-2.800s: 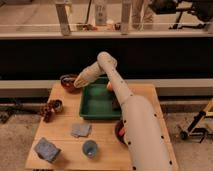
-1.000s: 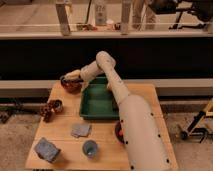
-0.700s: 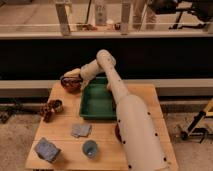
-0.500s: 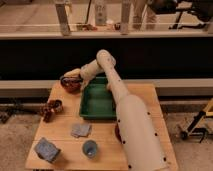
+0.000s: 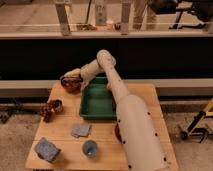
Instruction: Place fork in red bowl
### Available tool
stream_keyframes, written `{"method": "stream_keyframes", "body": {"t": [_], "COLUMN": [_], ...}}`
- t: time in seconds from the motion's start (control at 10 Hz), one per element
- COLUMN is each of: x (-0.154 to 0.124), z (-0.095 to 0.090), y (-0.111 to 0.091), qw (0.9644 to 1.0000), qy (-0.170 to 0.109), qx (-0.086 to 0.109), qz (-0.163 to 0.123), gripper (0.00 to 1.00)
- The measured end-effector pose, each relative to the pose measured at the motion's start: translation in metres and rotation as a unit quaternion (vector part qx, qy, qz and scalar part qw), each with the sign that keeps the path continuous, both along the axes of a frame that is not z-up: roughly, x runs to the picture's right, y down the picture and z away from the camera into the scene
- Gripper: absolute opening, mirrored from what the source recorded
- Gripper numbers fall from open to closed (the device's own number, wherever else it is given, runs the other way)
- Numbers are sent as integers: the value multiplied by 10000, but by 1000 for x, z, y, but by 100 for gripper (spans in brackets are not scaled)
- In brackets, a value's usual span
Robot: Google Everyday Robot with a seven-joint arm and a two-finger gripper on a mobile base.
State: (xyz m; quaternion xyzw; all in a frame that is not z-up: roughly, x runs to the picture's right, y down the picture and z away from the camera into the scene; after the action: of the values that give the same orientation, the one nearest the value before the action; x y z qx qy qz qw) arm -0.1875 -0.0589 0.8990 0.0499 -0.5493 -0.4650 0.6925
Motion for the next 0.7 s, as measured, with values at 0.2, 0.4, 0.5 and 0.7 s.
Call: {"method": "stream_keyframes", "body": {"t": [0.2,0.4,0.5,0.7], "x": [0,0,0,0], "z": [0,0,0,0], "y": [0,0,0,0], "qw": [10000,10000,10000,10000], "qy": [-1,1,1,0], "qx": [0,0,0,0], "qz": [-1,-4,-4,-5], "gripper": [80,80,80,80]}}
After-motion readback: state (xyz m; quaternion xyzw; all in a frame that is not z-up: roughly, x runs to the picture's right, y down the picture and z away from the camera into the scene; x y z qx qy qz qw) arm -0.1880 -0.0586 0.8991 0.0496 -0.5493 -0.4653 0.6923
